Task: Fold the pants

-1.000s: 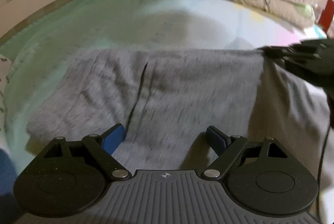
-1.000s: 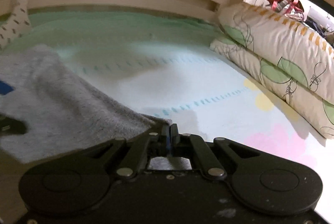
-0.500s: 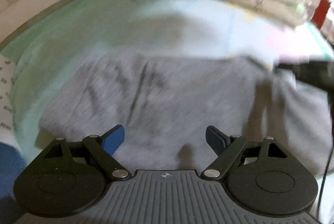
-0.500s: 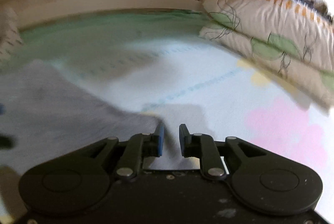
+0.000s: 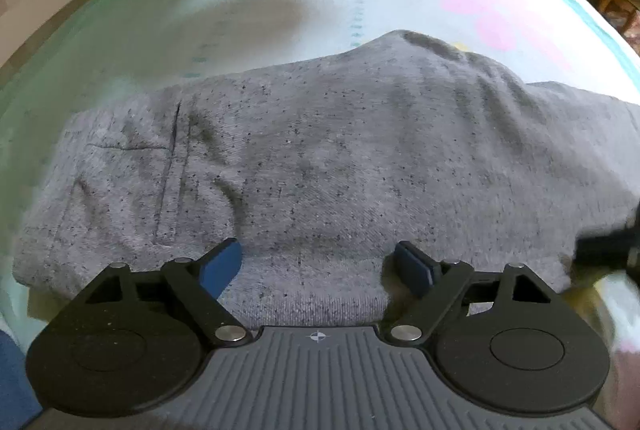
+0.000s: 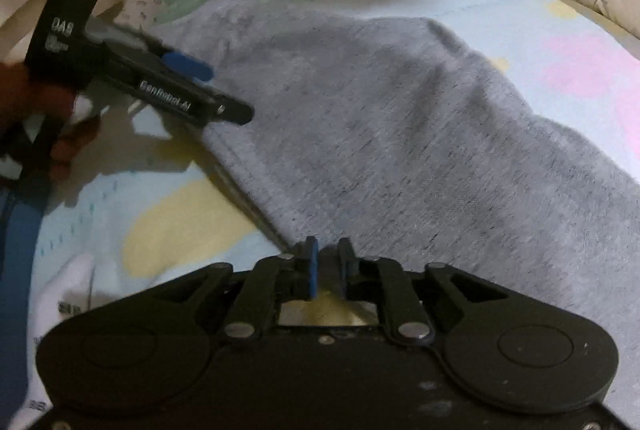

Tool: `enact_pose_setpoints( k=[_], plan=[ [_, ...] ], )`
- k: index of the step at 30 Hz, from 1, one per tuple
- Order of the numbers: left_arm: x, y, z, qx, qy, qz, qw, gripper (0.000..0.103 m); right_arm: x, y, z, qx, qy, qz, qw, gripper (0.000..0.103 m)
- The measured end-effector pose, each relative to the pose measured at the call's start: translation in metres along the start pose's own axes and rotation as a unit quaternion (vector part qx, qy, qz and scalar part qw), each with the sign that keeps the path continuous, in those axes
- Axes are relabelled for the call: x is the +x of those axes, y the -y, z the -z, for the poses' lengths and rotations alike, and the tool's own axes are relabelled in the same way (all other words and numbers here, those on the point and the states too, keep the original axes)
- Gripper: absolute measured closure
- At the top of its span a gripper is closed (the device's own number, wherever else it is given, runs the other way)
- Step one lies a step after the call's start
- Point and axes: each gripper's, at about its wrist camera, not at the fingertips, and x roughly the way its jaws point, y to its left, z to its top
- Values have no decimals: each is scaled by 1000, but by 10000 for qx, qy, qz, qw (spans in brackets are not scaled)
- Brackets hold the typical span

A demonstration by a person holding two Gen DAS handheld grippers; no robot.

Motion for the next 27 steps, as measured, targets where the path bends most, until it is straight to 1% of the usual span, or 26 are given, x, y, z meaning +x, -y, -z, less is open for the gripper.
enact_pose_setpoints(
  k=[2,3,5,6,8,12,15,17,19,20,21,22,23,24,25,27],
  plan=[
    [0,1,-10,-127,-70,6,9999,20,-6,17,-13,58,341,247,9991,91],
    [-1,0,-15,-206,-43,71,9998,20,-8,27,-20,75,512,365,9980,90],
    [-3,0,-26,-400,68,323,9987,20,-10,47,-32,159,757,524,9956,81],
    [-5,4,-30,-481,103,429,9979,20,-10,60,-39,225,871,567,9943,78],
    [-3,6,-42,-639,140,668,9956,20,-6,84,-49,347,1036,599,9922,68],
    [11,9,-59,-956,134,1088,9894,20,15,119,-70,312,988,404,9938,60],
    [18,9,-68,-1280,131,1426,9814,17,35,135,-84,157,895,109,9958,56],
    [27,10,-78,-1402,151,1531,9781,16,46,142,-92,77,824,-161,9964,52],
    [31,13,-89,-1395,161,1532,9782,15,60,149,-103,11,738,-377,9966,51],
    [32,16,-95,-1360,171,1520,9788,14,63,145,-103,-15,706,-439,9965,51],
    [33,18,-100,-1324,183,1513,9794,10,69,146,-105,-33,662,-510,9965,51],
    [34,19,-105,-1294,196,1512,9798,9,73,146,-107,-33,630,-579,9963,64],
    [34,22,-110,-1274,219,1517,9799,9,74,146,-107,-14,645,-660,9957,101],
    [34,24,-115,-1255,249,1524,9800,9,73,145,-107,23,685,-684,9953,97],
    [35,26,-119,-1231,276,1521,9803,9,67,140,-105,0,784,-634,9949,100],
    [33,32,-128,-1150,342,1490,9815,9,52,126,-98,-266,983,-485,9936,100]
  ],
)
